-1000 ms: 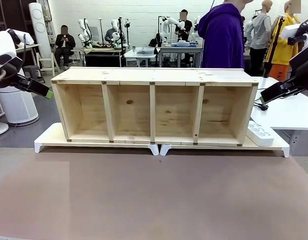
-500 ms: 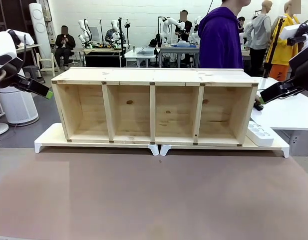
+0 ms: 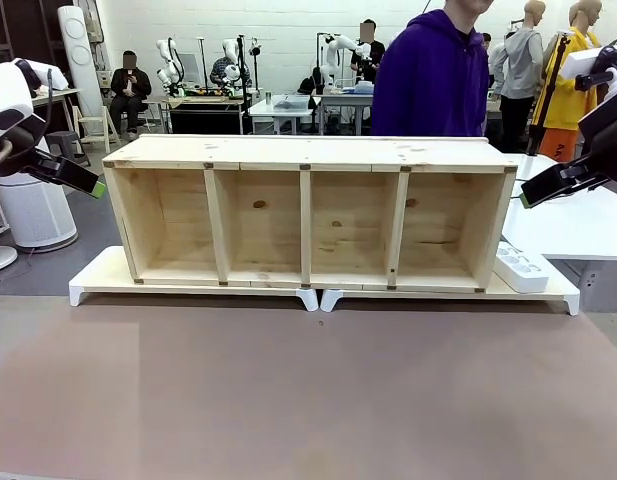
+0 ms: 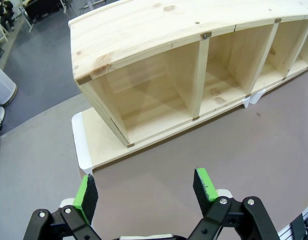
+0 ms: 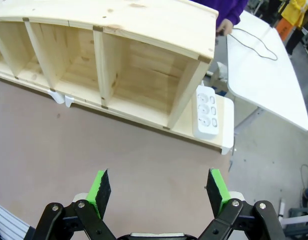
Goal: Perform cable management.
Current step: When the cord part of the Power Cable appears at the lower middle area of the table and stops, grasp the cord part of the Power Cable.
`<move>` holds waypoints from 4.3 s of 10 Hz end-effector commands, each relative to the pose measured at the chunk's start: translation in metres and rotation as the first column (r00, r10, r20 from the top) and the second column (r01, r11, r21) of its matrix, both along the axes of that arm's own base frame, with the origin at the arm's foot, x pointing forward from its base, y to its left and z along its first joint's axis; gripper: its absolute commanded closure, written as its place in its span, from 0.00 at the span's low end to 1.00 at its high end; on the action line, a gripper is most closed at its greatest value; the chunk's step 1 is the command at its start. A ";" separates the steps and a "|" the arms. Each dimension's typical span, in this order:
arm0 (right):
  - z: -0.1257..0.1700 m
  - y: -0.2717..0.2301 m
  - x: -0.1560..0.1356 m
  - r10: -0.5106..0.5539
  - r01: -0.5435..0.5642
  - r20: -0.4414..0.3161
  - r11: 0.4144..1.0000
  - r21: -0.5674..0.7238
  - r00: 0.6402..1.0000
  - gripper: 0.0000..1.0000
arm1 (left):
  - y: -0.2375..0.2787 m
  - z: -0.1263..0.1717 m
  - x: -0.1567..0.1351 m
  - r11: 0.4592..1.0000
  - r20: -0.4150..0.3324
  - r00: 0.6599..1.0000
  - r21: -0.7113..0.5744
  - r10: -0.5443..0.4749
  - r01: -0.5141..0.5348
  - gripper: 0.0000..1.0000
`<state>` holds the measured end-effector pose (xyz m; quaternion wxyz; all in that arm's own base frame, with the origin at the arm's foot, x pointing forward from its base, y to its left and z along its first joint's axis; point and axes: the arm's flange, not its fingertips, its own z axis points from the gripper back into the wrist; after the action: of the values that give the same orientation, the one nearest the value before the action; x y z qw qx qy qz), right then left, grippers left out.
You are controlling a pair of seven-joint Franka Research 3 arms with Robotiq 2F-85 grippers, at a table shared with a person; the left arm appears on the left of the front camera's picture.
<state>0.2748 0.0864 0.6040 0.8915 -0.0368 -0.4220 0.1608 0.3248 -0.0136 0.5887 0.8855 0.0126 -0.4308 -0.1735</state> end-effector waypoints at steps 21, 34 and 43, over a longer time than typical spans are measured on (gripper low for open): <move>0.000 0.001 0.001 -0.019 0.019 0.004 1.000 0.006 1.000 0.00 | -0.002 0.001 -0.001 1.000 0.001 1.000 -0.003 0.018 -0.018 0.00; 0.000 0.001 0.001 -0.019 0.019 0.004 1.000 0.006 1.000 0.00 | -0.002 0.001 -0.001 1.000 0.001 1.000 -0.003 0.018 -0.018 0.00; 0.000 0.001 0.001 -0.019 0.019 0.004 1.000 0.006 1.000 0.00 | -0.002 0.001 -0.001 1.000 0.001 1.000 -0.003 0.018 -0.018 0.00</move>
<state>0.2748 0.0864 0.6040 0.8916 -0.0364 -0.4221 0.1599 0.3248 -0.0134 0.5888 0.8856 0.0129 -0.4308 -0.1731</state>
